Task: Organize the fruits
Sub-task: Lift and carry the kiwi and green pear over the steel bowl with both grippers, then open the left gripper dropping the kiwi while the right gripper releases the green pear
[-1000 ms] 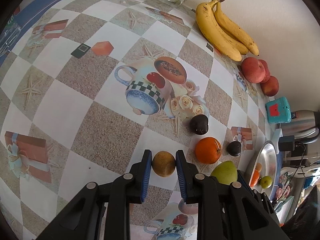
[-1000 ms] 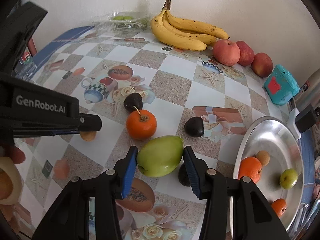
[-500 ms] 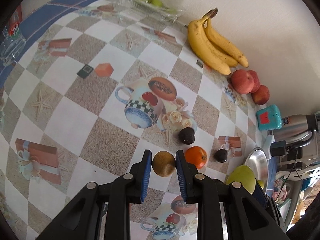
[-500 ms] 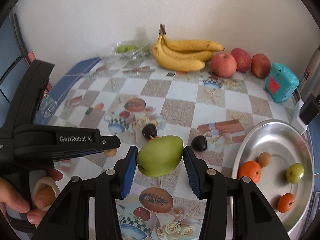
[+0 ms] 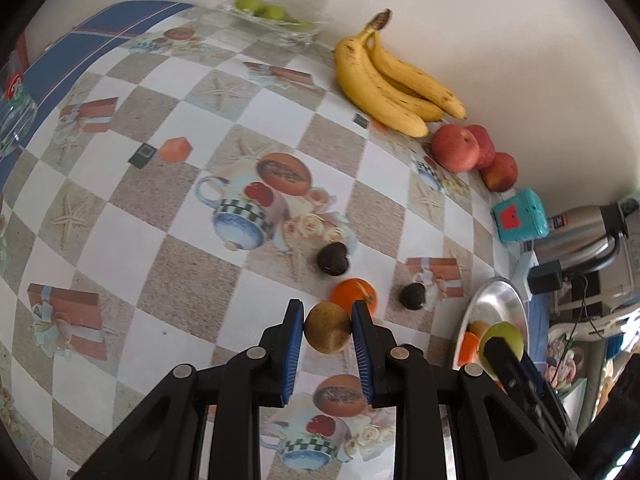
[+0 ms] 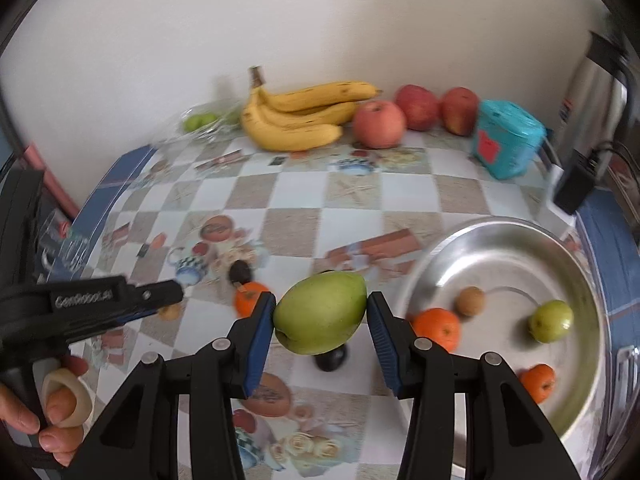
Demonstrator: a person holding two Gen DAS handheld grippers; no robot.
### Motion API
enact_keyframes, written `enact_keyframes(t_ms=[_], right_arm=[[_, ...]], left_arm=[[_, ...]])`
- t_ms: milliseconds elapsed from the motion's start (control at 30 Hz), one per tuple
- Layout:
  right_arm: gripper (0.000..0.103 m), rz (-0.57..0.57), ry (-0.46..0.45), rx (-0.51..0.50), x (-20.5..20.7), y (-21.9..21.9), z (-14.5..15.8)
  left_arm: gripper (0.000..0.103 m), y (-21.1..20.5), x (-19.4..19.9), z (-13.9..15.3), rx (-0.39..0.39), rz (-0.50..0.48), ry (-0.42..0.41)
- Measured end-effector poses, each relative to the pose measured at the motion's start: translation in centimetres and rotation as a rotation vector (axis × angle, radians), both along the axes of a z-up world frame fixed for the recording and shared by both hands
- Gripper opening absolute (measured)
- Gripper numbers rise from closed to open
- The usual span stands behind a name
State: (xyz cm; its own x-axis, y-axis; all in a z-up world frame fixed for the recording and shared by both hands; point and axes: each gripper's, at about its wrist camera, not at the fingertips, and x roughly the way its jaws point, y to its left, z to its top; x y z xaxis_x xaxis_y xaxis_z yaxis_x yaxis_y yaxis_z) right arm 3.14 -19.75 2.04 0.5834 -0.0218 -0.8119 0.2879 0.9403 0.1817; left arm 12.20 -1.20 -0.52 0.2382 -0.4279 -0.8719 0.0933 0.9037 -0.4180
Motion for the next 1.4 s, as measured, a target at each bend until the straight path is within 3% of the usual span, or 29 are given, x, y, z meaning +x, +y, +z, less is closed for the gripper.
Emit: enact_keyframes(t_ms=[167, 567, 900, 1400], right_arm=[[0.049, -0.101, 0.03, -0.02, -1.4, -3.1, 0.1], [0.049, -0.334, 0.062, 0.038, -6.3, -10.6, -0.1], [0.049, -0.393, 0.042, 0.062, -8.1, -12.7, 0.6], [0.049, -0.383, 0.085, 0.125, -7.8, -13.1, -1.9]], left_arm=[[0.026, -1.7, -0.8, 0.5, -0.023, -0.048, -0.003], [0.026, -8.3, -4.2, 2.1, -0.009, -0.229, -0.065], [0.026, -14.5, -8.1, 2.6, 0.009, -0.417, -0.156], [0.027, -18.6, -10.6, -0.2, 0.105, -0.557, -0.223]])
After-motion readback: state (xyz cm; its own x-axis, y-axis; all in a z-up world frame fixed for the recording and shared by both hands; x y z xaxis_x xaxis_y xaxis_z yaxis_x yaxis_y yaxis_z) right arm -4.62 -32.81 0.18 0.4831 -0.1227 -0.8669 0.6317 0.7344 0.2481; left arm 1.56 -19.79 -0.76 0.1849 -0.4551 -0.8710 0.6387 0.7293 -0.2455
